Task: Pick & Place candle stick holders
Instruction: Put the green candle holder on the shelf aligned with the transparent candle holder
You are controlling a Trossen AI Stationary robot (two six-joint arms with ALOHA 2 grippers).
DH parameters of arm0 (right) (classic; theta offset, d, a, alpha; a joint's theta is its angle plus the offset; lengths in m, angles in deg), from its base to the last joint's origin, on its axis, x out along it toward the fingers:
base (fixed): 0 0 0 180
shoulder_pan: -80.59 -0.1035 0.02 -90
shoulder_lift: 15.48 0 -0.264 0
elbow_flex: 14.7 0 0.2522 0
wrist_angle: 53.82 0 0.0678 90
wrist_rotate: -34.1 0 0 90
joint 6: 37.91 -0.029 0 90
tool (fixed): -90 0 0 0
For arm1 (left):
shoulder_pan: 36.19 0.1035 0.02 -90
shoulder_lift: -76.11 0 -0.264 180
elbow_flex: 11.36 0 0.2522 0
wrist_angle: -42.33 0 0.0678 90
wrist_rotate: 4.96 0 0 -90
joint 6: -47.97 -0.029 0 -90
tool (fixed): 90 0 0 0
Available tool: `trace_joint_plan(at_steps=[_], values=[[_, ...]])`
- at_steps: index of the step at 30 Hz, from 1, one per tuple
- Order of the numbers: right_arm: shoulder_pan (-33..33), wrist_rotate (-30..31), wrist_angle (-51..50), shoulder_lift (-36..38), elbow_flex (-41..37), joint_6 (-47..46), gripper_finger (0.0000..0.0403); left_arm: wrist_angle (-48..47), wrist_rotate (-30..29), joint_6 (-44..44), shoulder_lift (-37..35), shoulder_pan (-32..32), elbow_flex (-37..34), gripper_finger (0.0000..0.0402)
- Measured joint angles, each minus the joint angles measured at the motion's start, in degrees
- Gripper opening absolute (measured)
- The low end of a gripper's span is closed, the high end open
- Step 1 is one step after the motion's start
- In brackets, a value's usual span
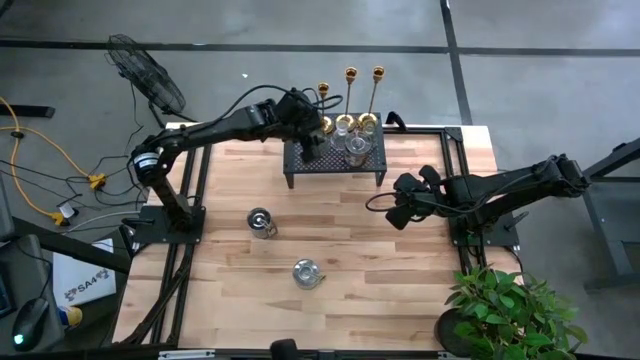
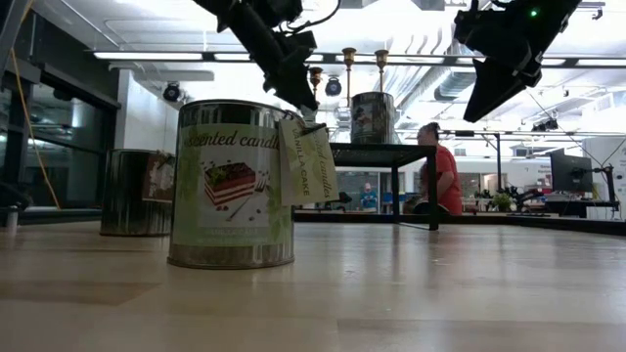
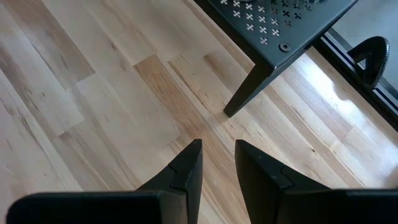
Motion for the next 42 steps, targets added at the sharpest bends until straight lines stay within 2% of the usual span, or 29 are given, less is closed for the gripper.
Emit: trace_joint_plan(at_steps=[13,26,42], values=[[0.00,0.00,0.84,0.00,0.00,0.15,0.0087,0.72,-2.19,5.15,0.13,0.58,-0.04,0.0172],[0.00,-0.02,1.05,0.00,0.00,0.15,0.0087,0.02,5.14,6.79,0.15,4.20,-0.08,0.0174],[-0.02,-0.04,1.05,0.00,0.00,0.15,0.0087,2.67,5.92,8.91,2.48,3.96,0.17,0.0176]])
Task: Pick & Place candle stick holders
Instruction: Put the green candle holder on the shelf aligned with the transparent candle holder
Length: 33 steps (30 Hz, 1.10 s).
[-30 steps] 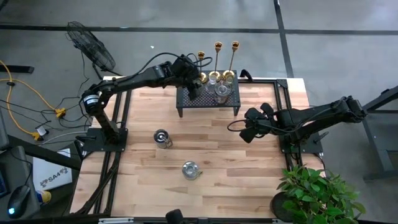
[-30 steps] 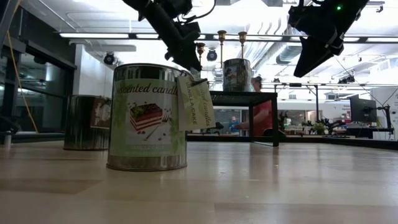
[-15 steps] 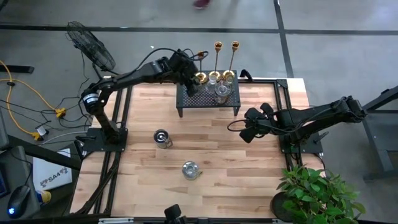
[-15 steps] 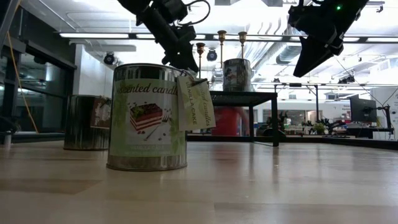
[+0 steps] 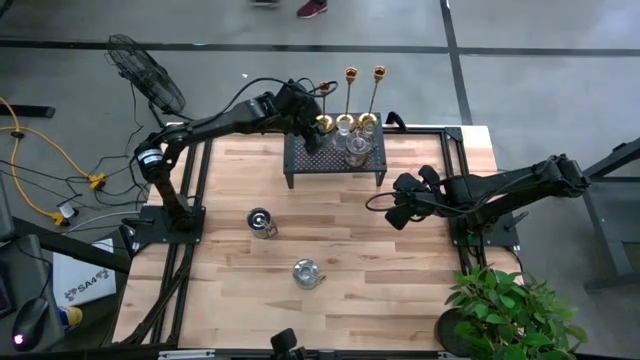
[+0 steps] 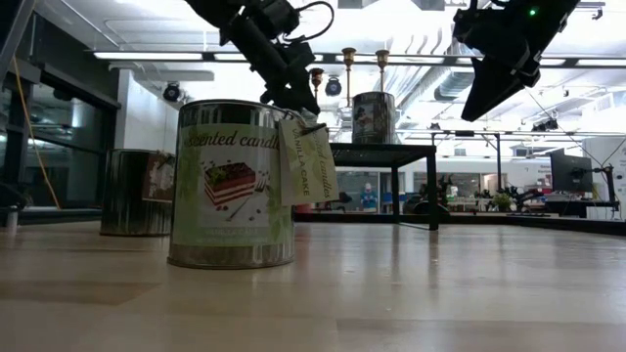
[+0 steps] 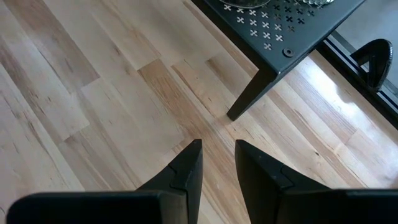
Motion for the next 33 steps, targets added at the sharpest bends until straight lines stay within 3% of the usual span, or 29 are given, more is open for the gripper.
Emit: trace_joint_plan(at_steps=[8,25,33], values=[[0.00,0.00,-0.01,0.00,0.00,0.00,0.0087,-0.39,0.10,0.25,0.00,-0.59,-0.08,0.0185],[0.00,-0.02,-0.02,0.00,0.00,0.00,0.0087,-1.44,0.36,-0.17,0.31,-0.68,-0.39,0.0260],[0.00,-0.04,-0.02,0.00,0.00,-0.02,0.0087,-1.70,-2.29,-0.56,-2.58,-0.59,-0.39,0.0262]])
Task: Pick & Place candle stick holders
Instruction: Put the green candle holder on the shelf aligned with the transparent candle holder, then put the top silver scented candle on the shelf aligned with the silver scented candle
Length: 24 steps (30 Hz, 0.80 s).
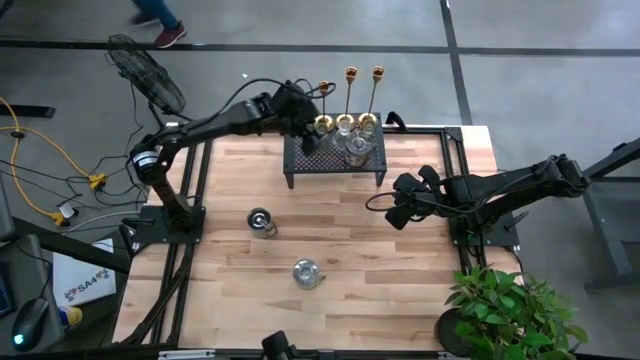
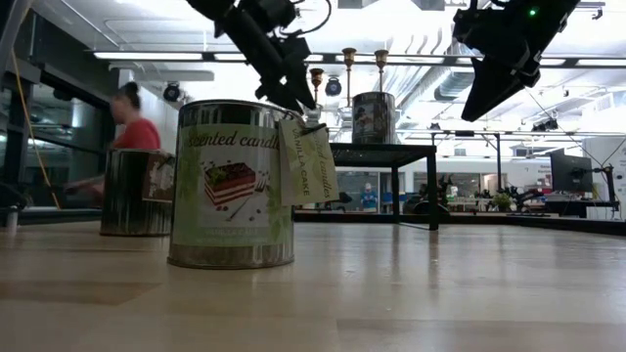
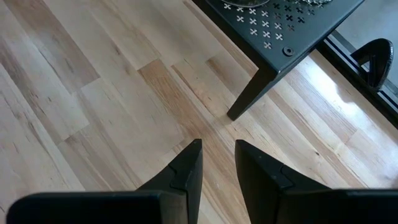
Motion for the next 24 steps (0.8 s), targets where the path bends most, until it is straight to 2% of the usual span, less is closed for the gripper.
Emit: trace_joint_plan(at_steps=[6,24], values=[[0.00,0.00,0.00,0.00,0.00,-0.01,0.0087,-2.19,-3.16,0.37,-2.78,0.00,0.07,0.0262],[0.00,-0.20,-0.02,0.00,0.00,-0.01,0.0087,-6.54,-4.65,0.68,-4.34,-0.87,0.13,0.0262]])
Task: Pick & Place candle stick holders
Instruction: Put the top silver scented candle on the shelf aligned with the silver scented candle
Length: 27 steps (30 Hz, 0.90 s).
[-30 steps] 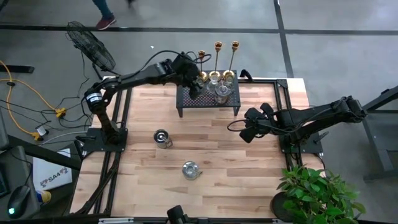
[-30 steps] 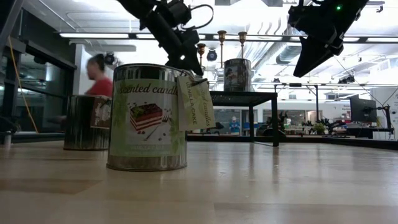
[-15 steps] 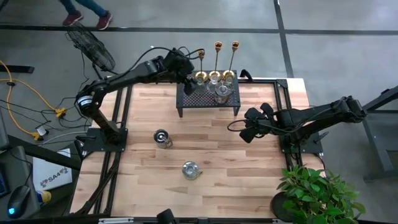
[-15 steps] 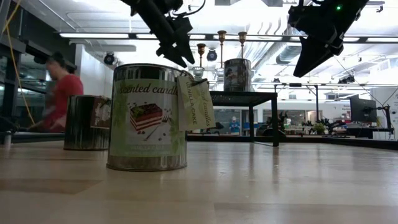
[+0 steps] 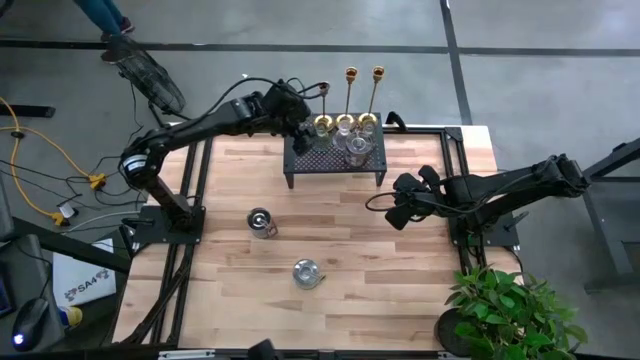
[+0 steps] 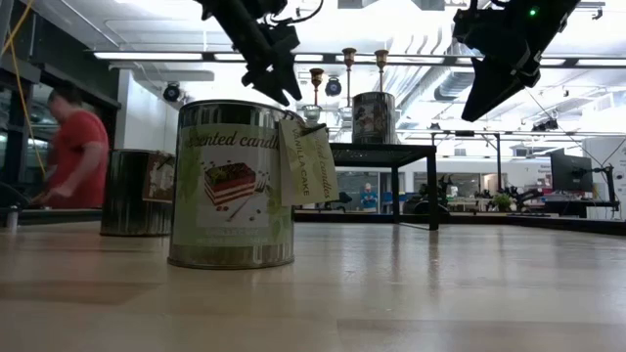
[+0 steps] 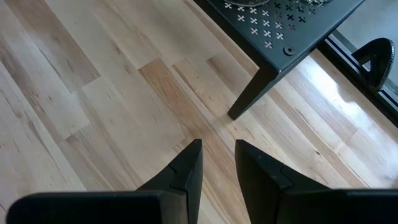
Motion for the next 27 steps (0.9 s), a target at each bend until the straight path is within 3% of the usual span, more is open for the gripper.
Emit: trace_joint_plan(at_steps=[15,20,27], values=[[0.00,-1.27,0.00,0.00,0.00,0.00,0.0087,-12.54,-0.24,2.35,-6.00,-8.18,0.07,0.0261],[0.00,-1.41,-0.01,0.00,0.00,-0.01,0.0087,-21.75,-4.99,6.86,-7.55,-12.24,-0.29,0.0261],[0.00,-2.59,0.00,0.00,0.00,-0.02,0.0087,-24.27,-6.06,14.07,-10.19,-18.37,-9.26,0.0261]])
